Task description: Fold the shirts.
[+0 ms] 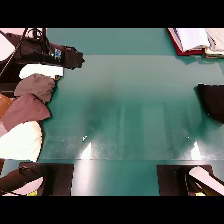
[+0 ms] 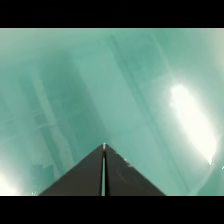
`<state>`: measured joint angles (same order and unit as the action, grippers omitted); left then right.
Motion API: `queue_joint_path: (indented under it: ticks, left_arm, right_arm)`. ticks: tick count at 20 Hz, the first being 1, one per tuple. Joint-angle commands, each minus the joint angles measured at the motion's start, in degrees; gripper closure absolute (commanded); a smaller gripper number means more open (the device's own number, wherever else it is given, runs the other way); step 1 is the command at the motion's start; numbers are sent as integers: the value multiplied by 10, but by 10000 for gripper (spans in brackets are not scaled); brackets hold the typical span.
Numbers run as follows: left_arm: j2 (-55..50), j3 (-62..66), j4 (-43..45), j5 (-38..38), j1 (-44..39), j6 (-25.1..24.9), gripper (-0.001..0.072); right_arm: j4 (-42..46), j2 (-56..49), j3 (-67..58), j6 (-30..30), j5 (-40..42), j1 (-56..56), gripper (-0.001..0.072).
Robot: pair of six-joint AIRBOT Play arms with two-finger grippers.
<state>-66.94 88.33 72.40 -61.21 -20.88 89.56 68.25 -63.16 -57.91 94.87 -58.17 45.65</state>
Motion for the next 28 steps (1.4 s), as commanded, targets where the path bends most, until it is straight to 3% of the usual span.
queue_joint_path:
  ticks: [1, 2, 3, 4, 7, 11, 14, 17, 18, 19, 21, 22, 28]
  left_arm:
    - [0, 0, 0, 5, -1, 2, 680]
    - [0, 0, 0, 5, -1, 1, 680]
    - [0, 0, 0, 3, -1, 0, 680]
    - [0, 0, 0, -1, -1, 0, 680]
    - [0, 0, 0, -6, -1, 0, 680]
    - [0, 0, 0, -10, -1, 0, 680]
    - [0, 0, 0, -34, -1, 1, 680]
    - [0, 0, 0, -11, -1, 1, 680]
    - [0, 0, 0, -4, -1, 1, 680]
    - [0, 0, 0, 3, -1, 1, 680]
    - [0, 0, 0, 17, -1, 1, 680]
    - [0, 0, 0, 23, -1, 1, 680]
    - [0, 0, 0, 54, -1, 1, 680]
  right_arm:
    - [25, 15, 33, -1, -18, 10, 666]
    - [52, 14, 29, -10, -32, 7, 455]
    - [91, 14, 19, -15, -47, 6, 143]
    - [131, 14, 5, -15, -61, 6, 4]
    - [198, 15, -62, -12, -110, 6, 13]
    - [91, 19, -122, -13, -138, -55, 17]
    - [47, 39, -123, -13, -139, -177, 163]
    - [50, 54, -123, -14, -131, -327, 163]
    - [51, 58, -123, -14, -124, -370, 203]
    - [54, 62, -123, -14, -117, -414, 337]
    - [54, 72, -123, -15, -99, -488, 671]
    - [54, 78, -123, -16, -90, -516, 698]
    - [54, 99, -123, -16, -64, -602, 697]
